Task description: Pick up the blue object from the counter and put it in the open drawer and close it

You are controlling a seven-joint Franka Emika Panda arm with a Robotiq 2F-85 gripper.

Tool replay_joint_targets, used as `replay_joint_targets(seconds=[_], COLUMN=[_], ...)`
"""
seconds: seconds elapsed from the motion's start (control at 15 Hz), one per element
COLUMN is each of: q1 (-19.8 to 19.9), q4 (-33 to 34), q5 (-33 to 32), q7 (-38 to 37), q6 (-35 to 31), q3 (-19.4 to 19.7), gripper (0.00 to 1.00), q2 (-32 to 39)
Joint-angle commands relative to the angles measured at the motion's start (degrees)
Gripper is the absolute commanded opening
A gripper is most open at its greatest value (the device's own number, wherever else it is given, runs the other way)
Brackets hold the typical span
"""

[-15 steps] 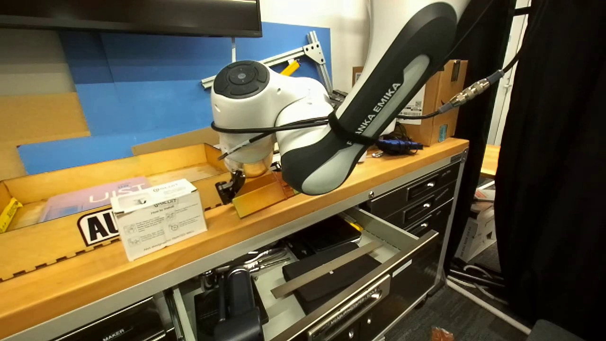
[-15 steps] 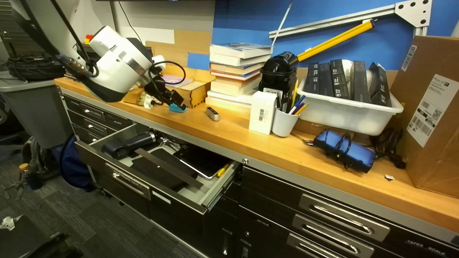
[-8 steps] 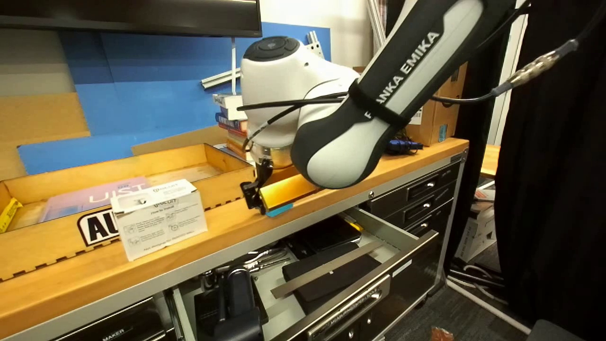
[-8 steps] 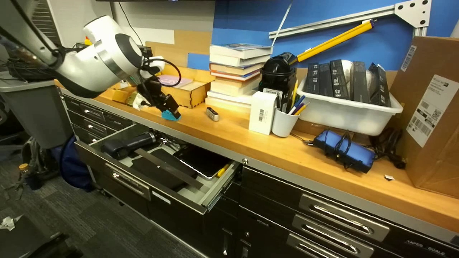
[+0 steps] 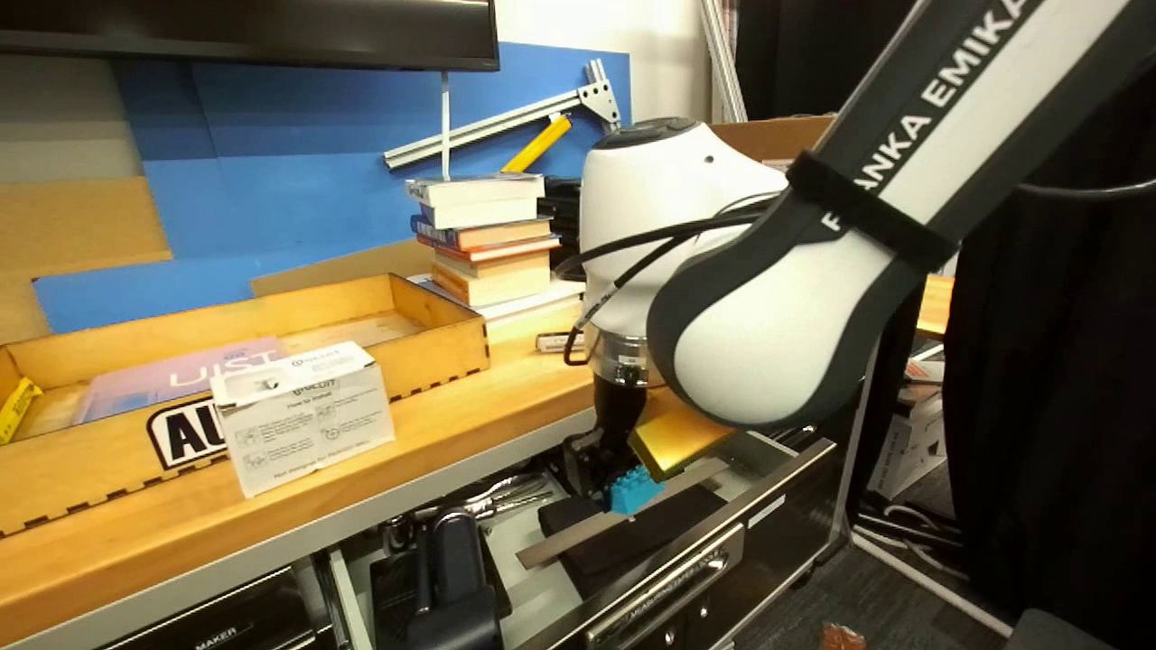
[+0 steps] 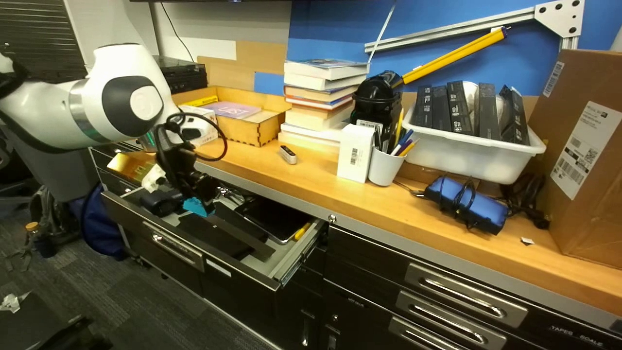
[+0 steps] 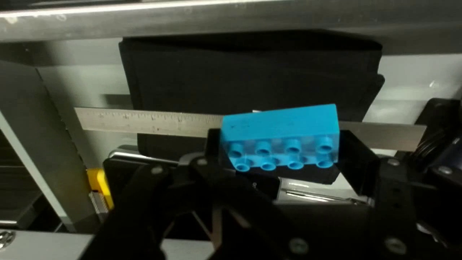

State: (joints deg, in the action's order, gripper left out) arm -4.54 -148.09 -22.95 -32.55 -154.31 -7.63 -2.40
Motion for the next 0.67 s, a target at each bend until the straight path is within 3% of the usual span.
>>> replay_joint_targets(seconds=[0.0,0.2,0.27,0.4,0.6], q1=[0.3,0.7,0.7,0.6,0.3], q4=[-3.9,-3.9,-3.7,-3.6,-4.0], q5=[-4.6,-12.8,-14.9,-18.3,-18.8], q7=[-3.3,-10.5,-12.4,-15.2,-15.3], q6=[-6.8,-10.9,-11.1,-10.9,-9.9], q3=[-0.2,-0.2,-0.2,0.0,0.1], gripper=[0.53,0.53,0.94,1.0,1.0], q2=[-1.2,0.0,0.2,0.1,-0.5])
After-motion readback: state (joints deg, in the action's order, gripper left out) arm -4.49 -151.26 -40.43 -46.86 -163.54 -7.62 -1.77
